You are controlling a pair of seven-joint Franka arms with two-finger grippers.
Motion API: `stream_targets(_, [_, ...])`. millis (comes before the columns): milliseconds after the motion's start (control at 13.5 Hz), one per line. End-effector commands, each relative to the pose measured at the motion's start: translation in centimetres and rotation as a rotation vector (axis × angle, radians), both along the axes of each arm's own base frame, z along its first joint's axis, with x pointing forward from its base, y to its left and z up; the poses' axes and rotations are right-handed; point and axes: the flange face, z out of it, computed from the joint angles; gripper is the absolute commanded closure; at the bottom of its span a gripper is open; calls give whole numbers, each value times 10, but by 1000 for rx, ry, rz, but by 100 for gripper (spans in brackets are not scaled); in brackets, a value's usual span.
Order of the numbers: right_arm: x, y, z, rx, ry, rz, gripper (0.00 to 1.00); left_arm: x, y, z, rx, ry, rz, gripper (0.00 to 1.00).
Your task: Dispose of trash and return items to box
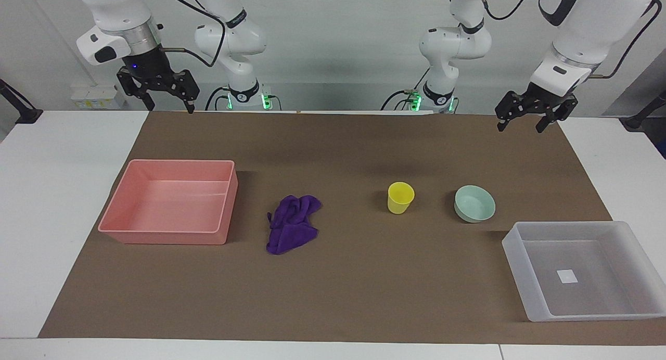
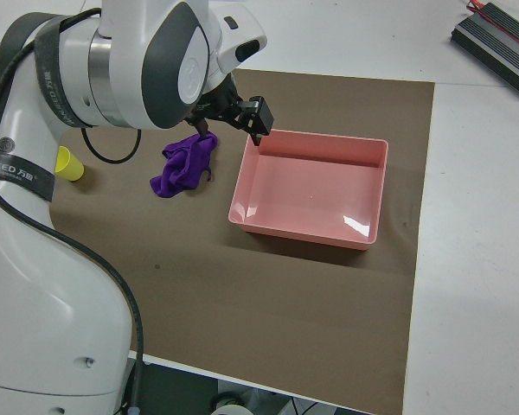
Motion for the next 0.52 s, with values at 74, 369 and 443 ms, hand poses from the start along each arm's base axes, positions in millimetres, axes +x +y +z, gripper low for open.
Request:
stream_targets(74, [-7, 1, 2, 15, 23, 29, 0, -6, 1, -1, 23, 4, 12, 0])
stream_targets(369, [-7, -4, -3, 17, 3, 1, 0, -7, -3, -2, 23, 7, 9, 0])
stream_targets(443, [-7, -3, -6, 17, -20, 4, 0, -7, -1, -2, 23, 7, 9, 0])
